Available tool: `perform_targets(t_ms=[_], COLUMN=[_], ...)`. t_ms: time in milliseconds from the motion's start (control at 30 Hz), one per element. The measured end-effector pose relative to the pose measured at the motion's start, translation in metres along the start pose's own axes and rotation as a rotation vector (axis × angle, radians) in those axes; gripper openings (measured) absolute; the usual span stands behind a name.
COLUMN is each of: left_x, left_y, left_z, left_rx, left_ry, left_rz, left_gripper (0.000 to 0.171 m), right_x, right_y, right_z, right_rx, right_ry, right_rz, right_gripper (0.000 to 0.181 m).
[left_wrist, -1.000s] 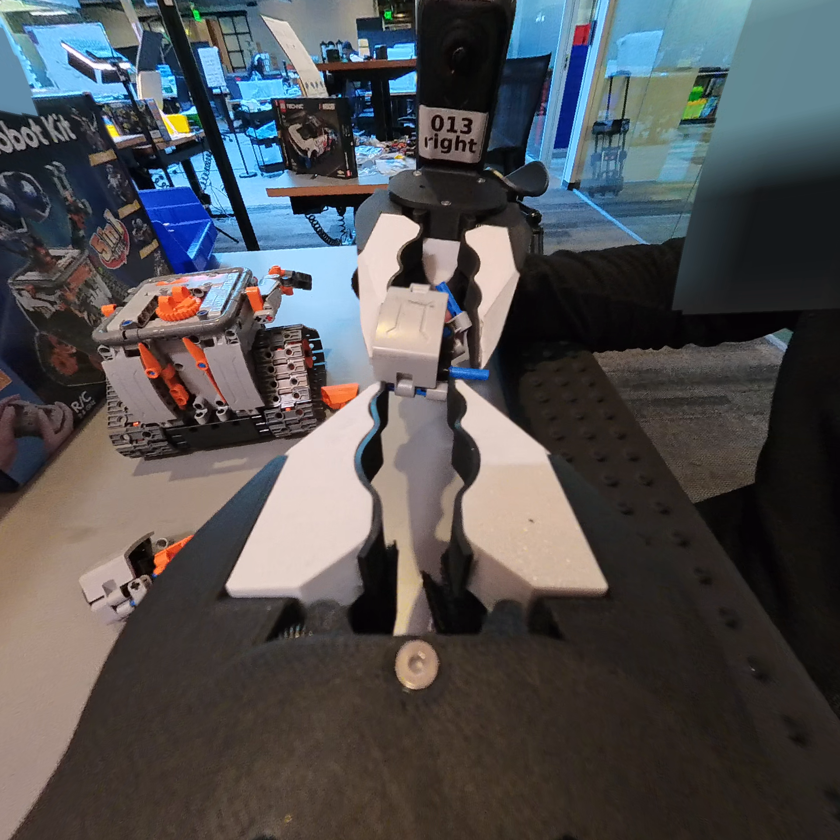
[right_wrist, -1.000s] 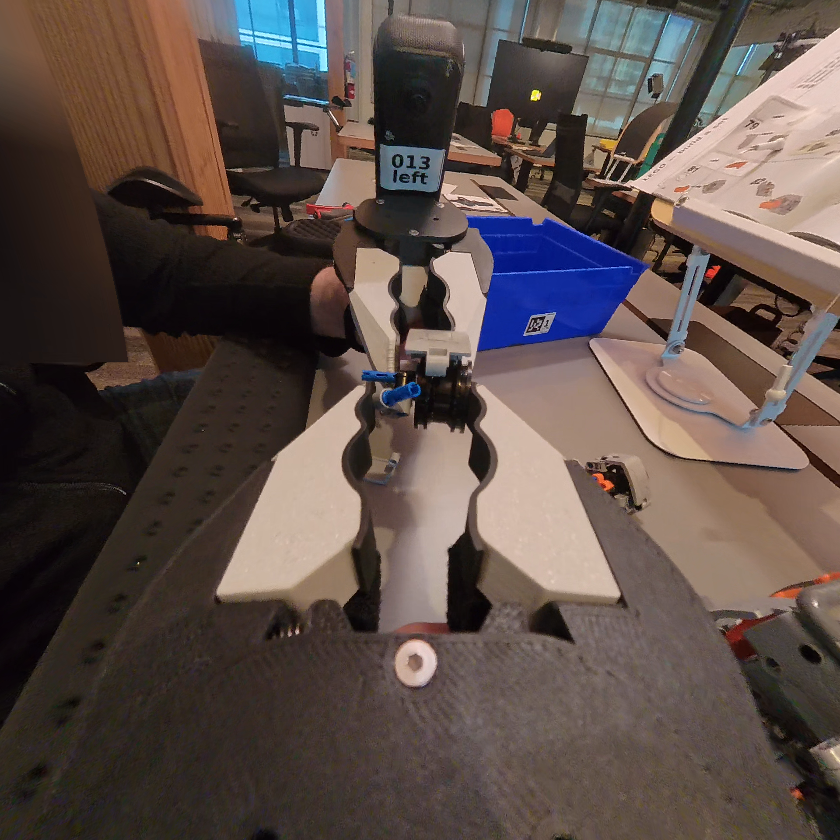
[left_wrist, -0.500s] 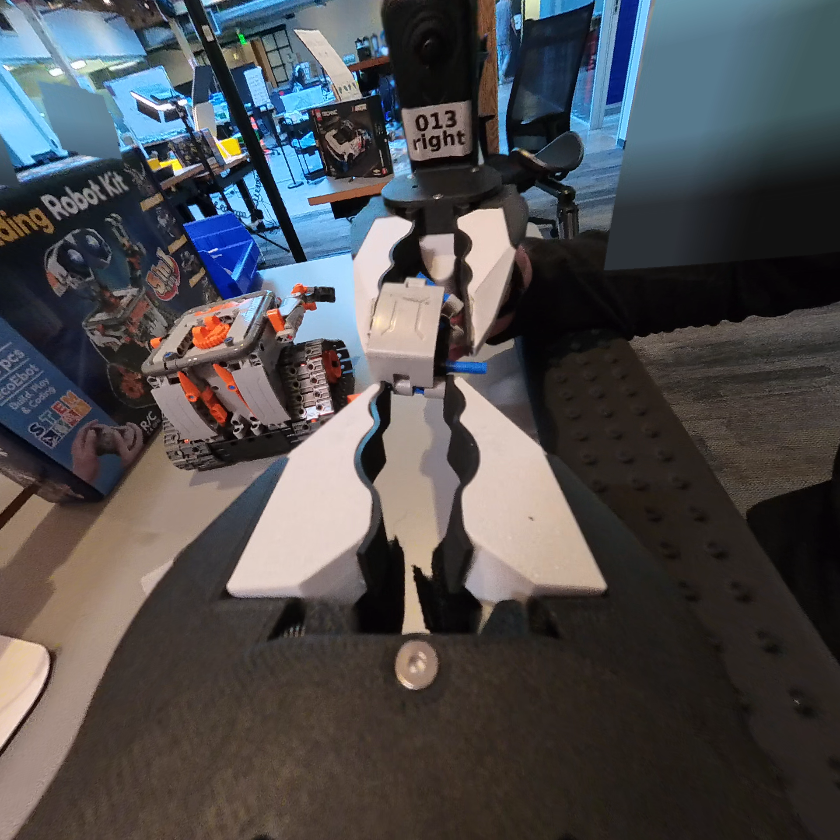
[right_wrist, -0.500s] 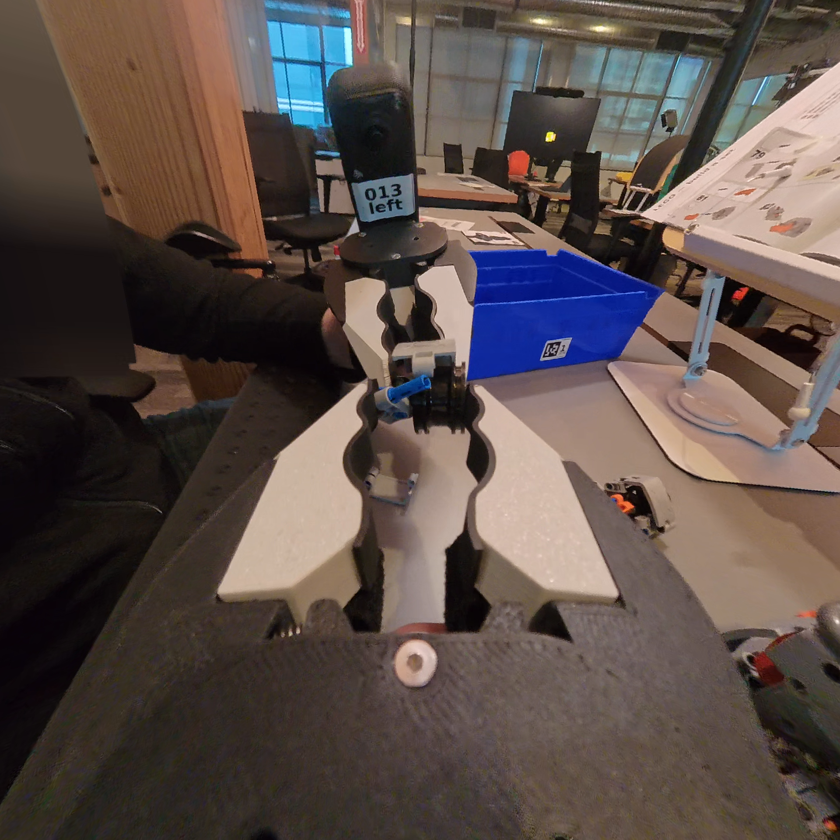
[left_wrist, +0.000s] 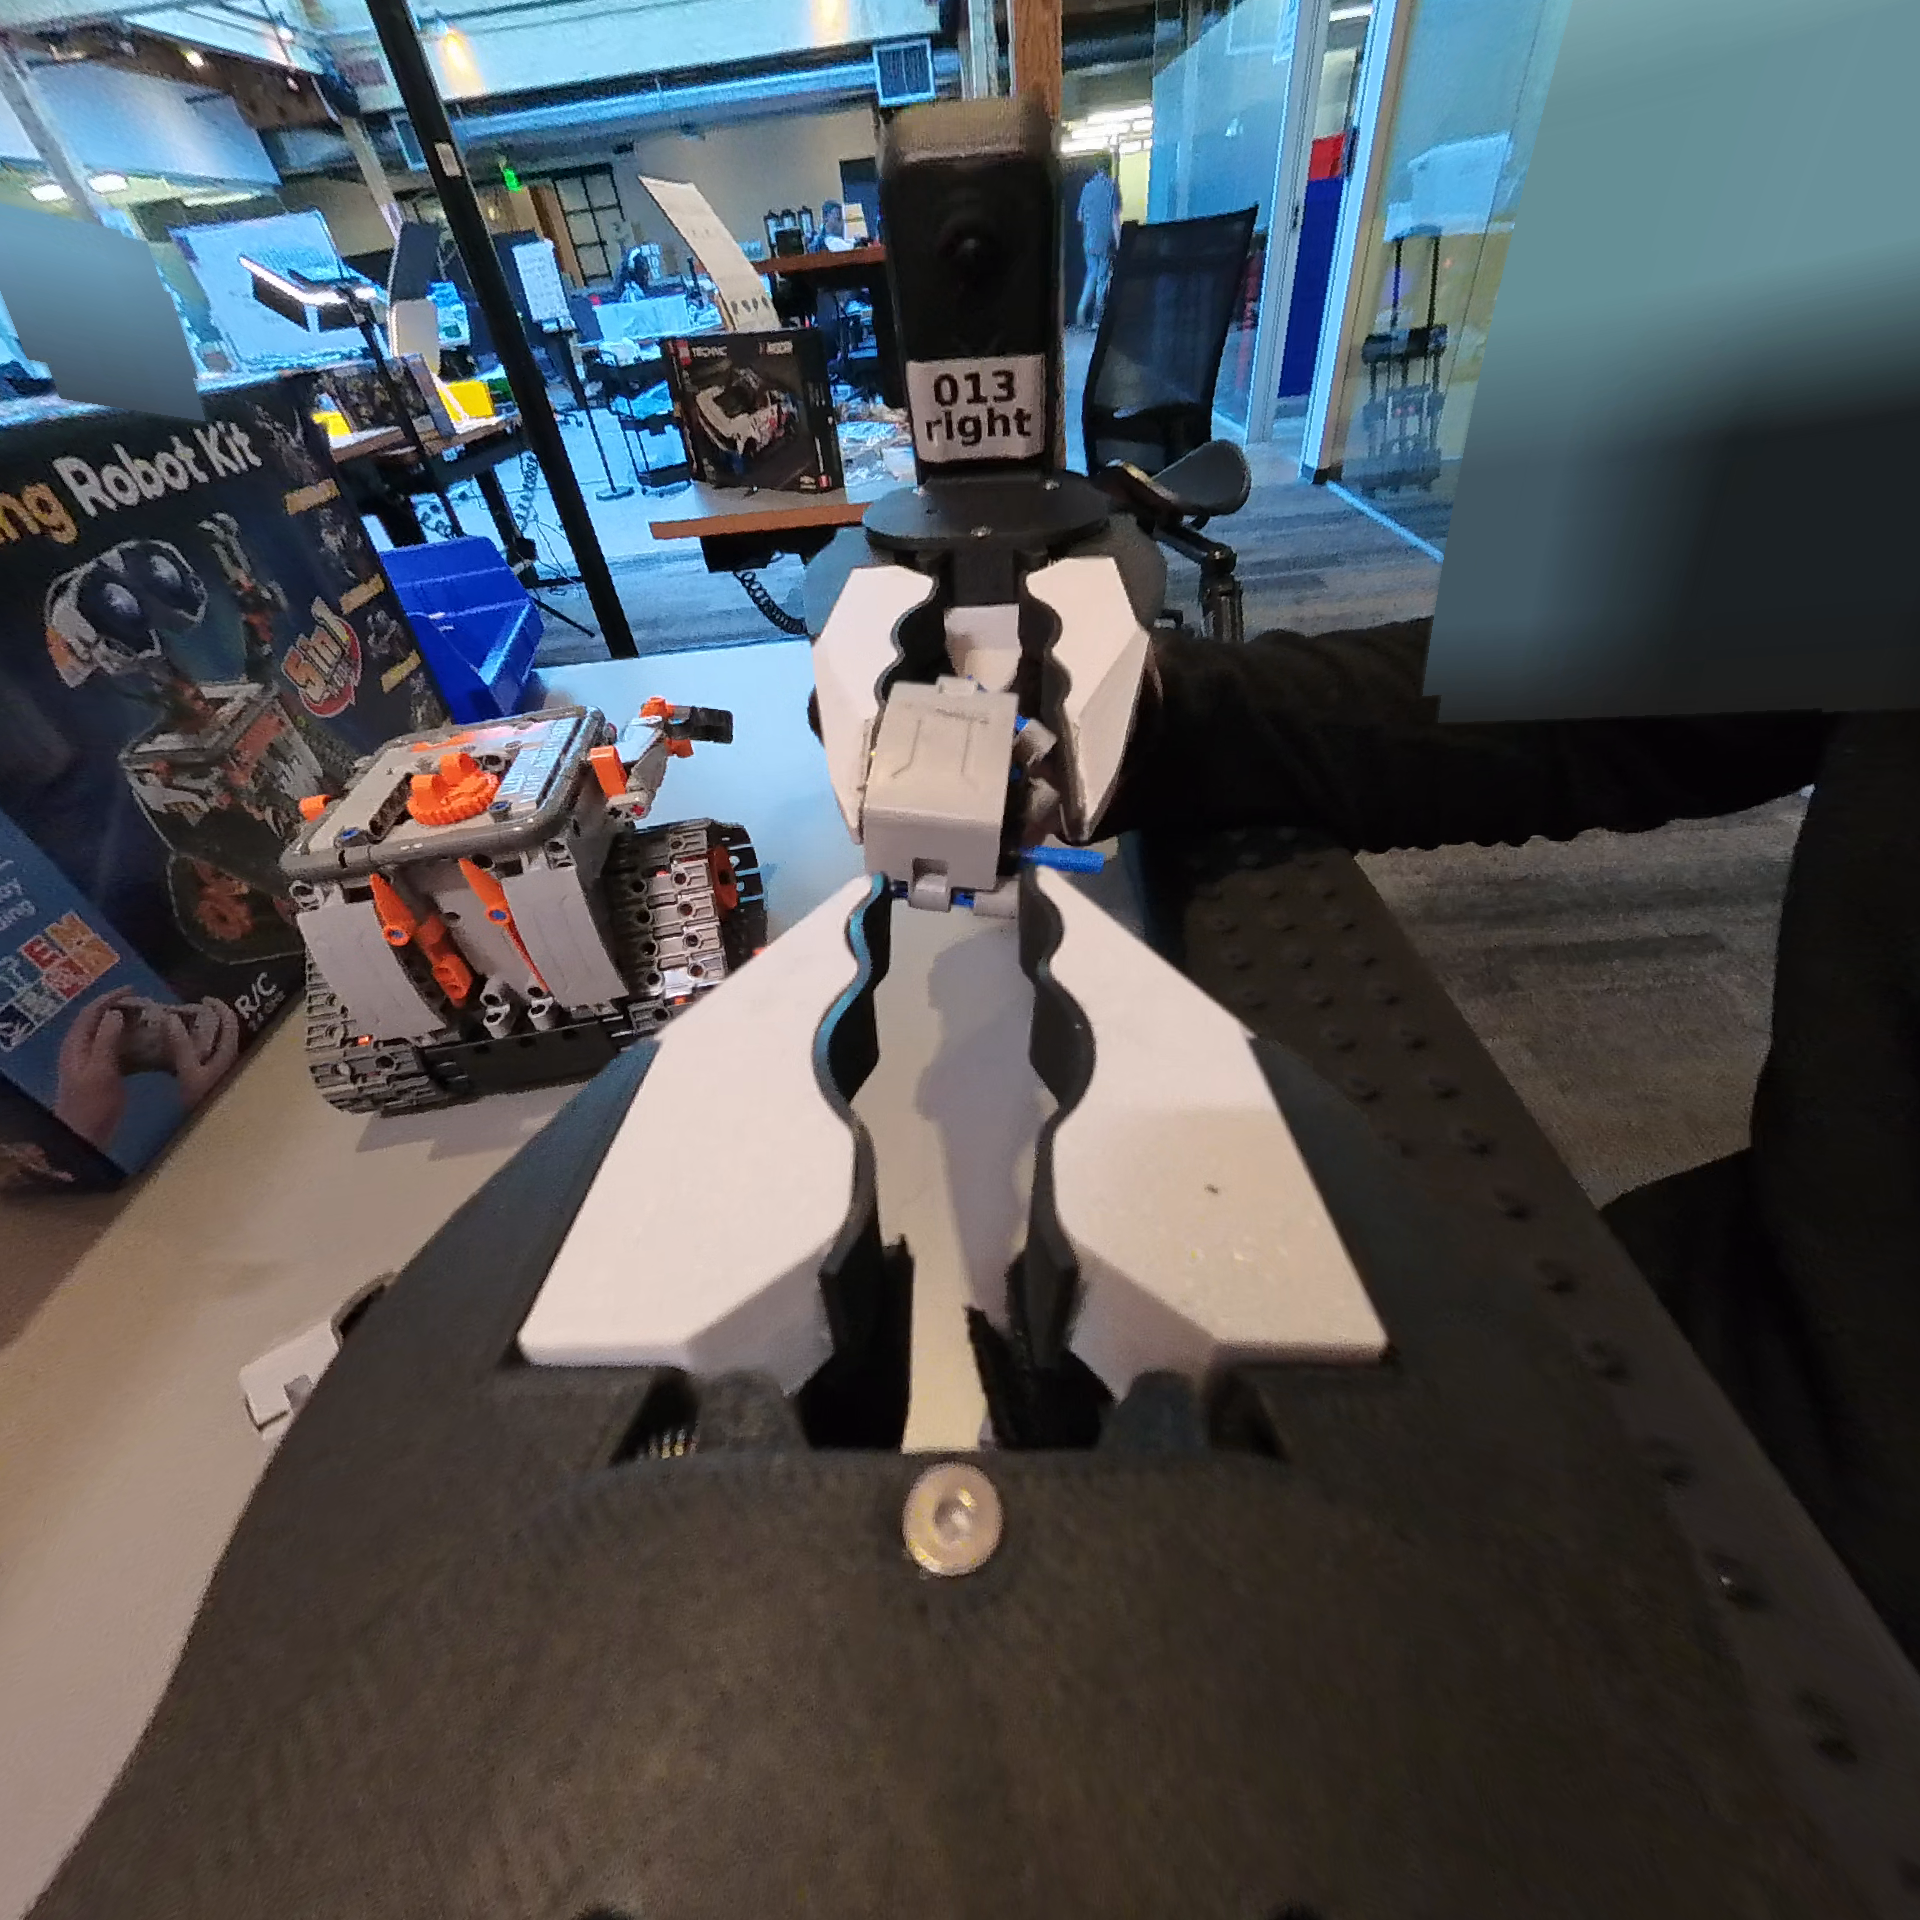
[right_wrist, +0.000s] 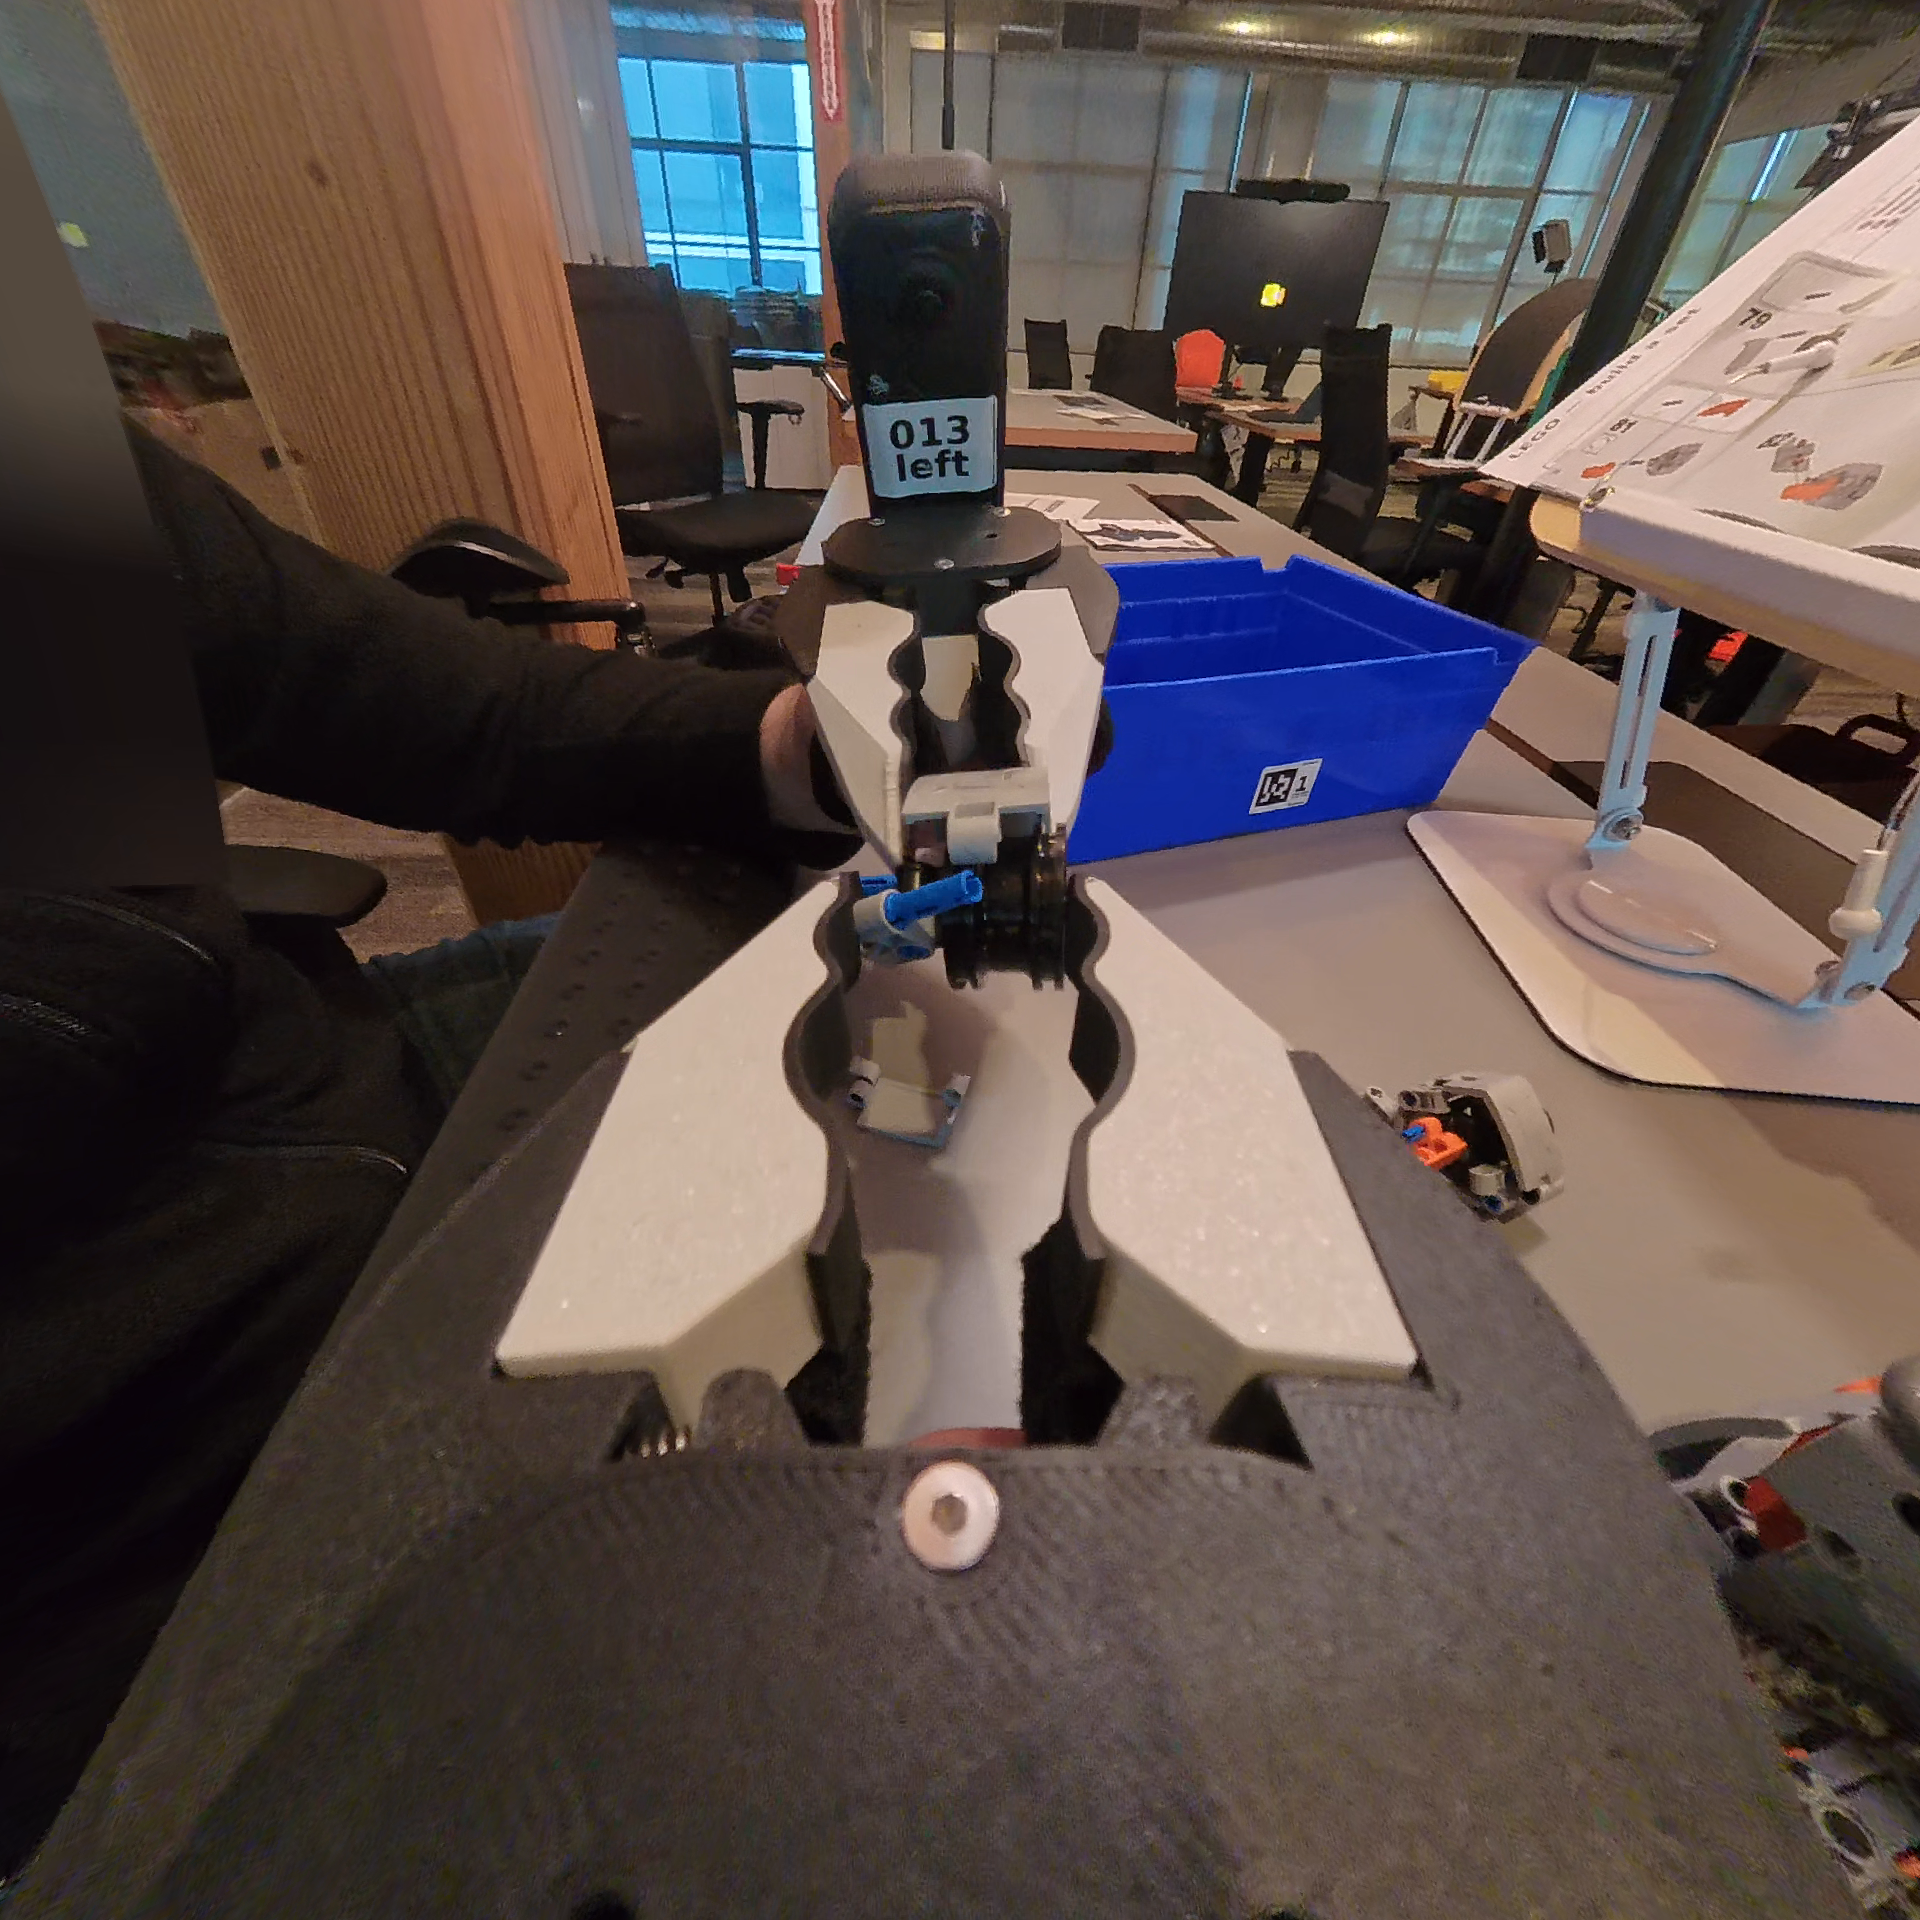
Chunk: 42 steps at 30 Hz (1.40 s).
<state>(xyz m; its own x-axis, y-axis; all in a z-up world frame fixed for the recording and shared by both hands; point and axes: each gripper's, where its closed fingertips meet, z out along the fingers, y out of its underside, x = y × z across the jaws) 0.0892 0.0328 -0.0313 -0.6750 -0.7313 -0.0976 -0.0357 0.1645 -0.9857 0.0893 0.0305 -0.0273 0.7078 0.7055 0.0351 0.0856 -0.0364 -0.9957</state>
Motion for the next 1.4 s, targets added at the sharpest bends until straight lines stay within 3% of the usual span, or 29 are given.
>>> perform_targets(t_ms=[567, 667, 867, 967, 1000, 1400], left_x=[0.009, 0.002, -0.007, -0.005, -0.011, -0.005], left_y=[-0.003, 0.004, 0.044, 0.059, 0.064, 0.112], left_z=[0.005, 0.004, 0.005, 0.011, 0.01, 0.016], left_rx=[-0.047, -0.098, -0.403, -0.505, -0.541, -0.649], left_ry=[-0.061, -0.054, -0.136, -0.155, -0.191, -0.17], left_rz=[0.123, 0.087, 0.213, 0.281, 0.331, 0.405], left_gripper=[0.019, 0.021, 0.021, 0.021, 0.021, 0.021], right_x=[-0.006, 0.0, 0.011, 0.014, 0.014, 0.016], right_y=[-0.007, 0.0, 0.02, 0.047, 0.055, 0.111], right_z=[-0.004, -0.003, 0.0, 0.013, 0.015, 0.014], right_rx=[0.049, -0.002, -0.193, -0.358, -0.393, -0.644], right_ry=[-0.055, -0.001, 0.161, 0.193, 0.179, 0.169], right_rz=[0.049, 0.008, -0.189, -0.236, -0.232, -0.326], right_gripper=[0.036, 0.037, 0.06, 0.046, 0.031, 0.023])
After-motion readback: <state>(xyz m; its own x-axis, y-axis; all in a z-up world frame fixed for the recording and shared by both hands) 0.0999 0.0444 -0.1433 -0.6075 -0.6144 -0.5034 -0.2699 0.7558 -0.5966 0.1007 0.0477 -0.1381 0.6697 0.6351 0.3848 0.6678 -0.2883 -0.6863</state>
